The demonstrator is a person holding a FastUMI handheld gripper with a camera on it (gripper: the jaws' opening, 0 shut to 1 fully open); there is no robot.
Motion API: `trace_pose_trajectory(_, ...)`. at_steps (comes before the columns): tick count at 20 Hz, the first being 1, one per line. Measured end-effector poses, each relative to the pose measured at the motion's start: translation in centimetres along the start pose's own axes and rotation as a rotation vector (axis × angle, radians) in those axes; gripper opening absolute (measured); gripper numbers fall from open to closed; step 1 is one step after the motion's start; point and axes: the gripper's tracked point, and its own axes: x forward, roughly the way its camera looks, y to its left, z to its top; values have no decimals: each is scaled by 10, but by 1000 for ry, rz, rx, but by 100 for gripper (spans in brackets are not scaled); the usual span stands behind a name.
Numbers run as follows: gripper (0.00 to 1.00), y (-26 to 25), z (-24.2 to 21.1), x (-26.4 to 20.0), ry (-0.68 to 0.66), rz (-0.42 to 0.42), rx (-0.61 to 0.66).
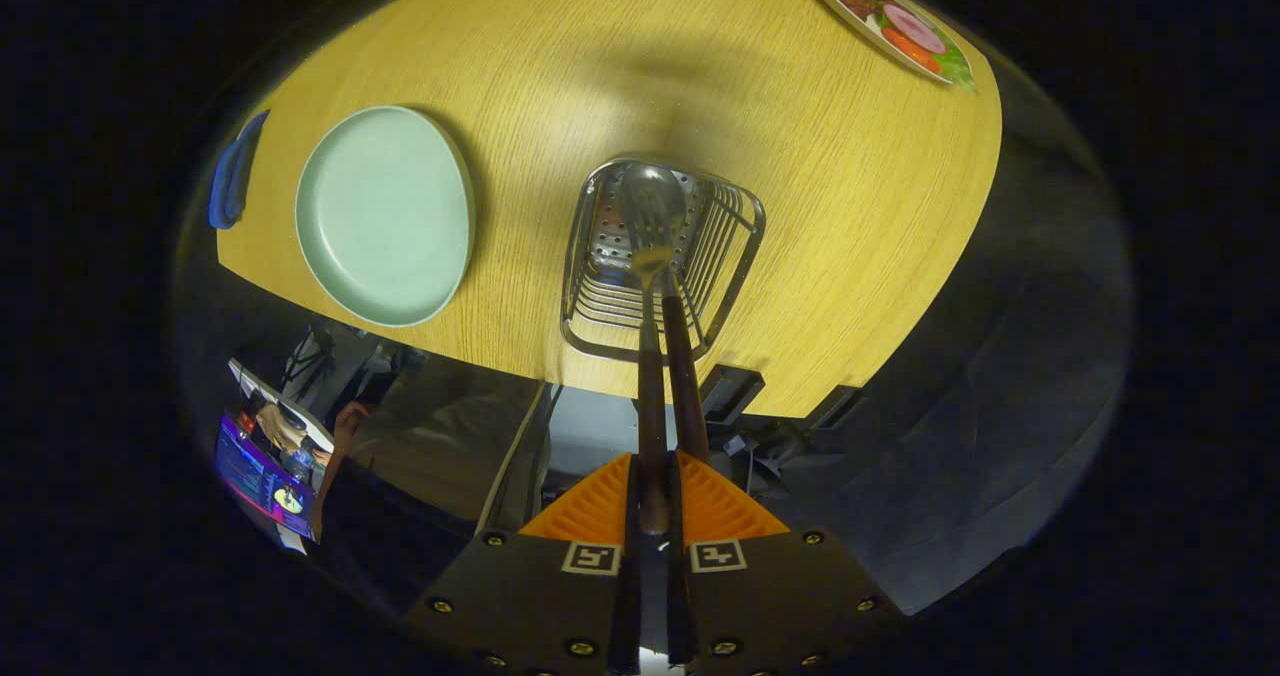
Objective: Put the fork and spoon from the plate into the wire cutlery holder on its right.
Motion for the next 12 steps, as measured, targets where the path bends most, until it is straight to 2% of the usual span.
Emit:
trace_pose_trajectory(5, 13, 2, 5, -18, -113, 43, 15)
trace_pose_trajectory(10, 13, 2, 9, -47, -419, 86, 88)
trace_pose_trajectory(12, 13, 2, -5, -48, -501, 85, 107)
